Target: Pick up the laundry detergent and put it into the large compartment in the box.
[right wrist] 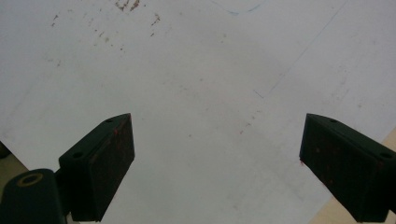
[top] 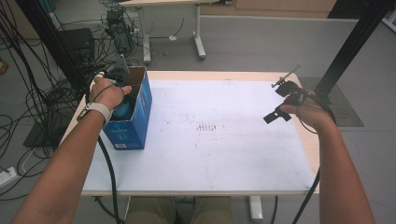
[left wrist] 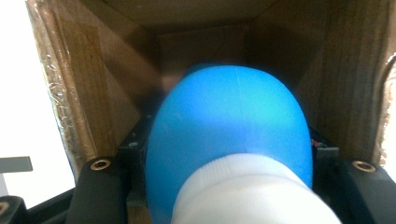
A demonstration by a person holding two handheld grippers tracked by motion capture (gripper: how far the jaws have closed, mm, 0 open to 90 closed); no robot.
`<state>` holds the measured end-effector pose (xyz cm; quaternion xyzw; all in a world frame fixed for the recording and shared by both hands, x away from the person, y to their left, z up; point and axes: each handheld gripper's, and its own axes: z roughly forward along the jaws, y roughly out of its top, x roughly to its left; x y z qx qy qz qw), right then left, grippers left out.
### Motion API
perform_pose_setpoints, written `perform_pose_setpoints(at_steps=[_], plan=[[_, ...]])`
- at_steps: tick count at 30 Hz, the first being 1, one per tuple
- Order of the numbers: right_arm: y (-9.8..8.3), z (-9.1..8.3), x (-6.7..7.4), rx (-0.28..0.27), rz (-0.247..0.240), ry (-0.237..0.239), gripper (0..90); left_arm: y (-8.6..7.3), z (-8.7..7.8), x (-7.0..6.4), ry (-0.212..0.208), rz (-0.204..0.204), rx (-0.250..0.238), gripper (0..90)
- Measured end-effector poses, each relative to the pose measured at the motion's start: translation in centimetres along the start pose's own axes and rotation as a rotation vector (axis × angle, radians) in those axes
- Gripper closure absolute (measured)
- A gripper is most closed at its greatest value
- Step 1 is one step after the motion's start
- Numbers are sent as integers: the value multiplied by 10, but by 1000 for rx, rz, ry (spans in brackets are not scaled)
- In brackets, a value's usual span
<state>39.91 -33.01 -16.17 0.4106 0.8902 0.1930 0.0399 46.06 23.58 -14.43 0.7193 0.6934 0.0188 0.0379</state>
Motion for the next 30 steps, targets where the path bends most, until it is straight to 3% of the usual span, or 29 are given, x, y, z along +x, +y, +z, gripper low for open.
perform_pose_setpoints(at_steps=[30], plan=[[-1, -1, -1, -6, 3, -2, 100, 2, 0, 1, -2, -3, 3, 373]])
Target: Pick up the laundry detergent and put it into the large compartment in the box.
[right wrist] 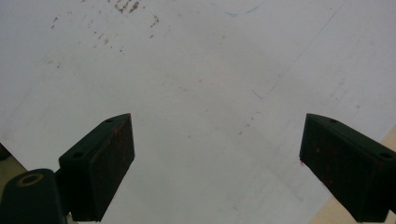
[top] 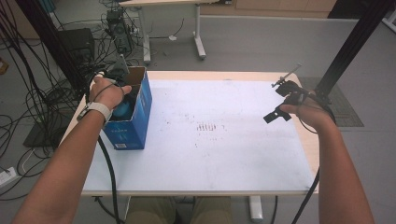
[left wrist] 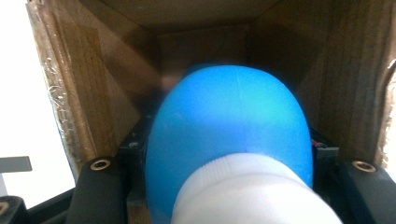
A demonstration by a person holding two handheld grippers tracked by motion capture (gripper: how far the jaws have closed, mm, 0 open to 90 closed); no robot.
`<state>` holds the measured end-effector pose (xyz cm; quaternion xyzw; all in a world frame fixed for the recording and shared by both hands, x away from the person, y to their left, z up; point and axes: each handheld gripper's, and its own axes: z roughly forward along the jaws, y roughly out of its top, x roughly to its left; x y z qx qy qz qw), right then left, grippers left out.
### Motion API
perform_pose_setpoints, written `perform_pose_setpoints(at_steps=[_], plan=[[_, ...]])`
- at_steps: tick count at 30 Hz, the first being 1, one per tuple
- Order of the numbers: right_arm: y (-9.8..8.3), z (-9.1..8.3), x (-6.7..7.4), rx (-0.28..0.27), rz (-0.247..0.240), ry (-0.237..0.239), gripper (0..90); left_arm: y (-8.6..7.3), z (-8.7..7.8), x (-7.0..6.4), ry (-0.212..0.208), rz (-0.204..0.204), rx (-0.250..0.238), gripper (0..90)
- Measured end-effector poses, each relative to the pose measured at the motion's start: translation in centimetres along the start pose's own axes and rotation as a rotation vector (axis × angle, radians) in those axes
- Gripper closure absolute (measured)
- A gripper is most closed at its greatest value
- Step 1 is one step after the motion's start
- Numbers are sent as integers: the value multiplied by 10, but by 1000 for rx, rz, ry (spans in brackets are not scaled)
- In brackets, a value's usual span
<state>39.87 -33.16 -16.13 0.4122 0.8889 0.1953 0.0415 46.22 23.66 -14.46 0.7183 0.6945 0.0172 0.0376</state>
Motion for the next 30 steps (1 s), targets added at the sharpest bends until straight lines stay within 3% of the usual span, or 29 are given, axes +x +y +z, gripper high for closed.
perform_pose_setpoints(at_steps=[30], plan=[[-4, 0, -1, -1, 4, -1, 100, 0, 0, 0, 2, 5, -5, 373]])
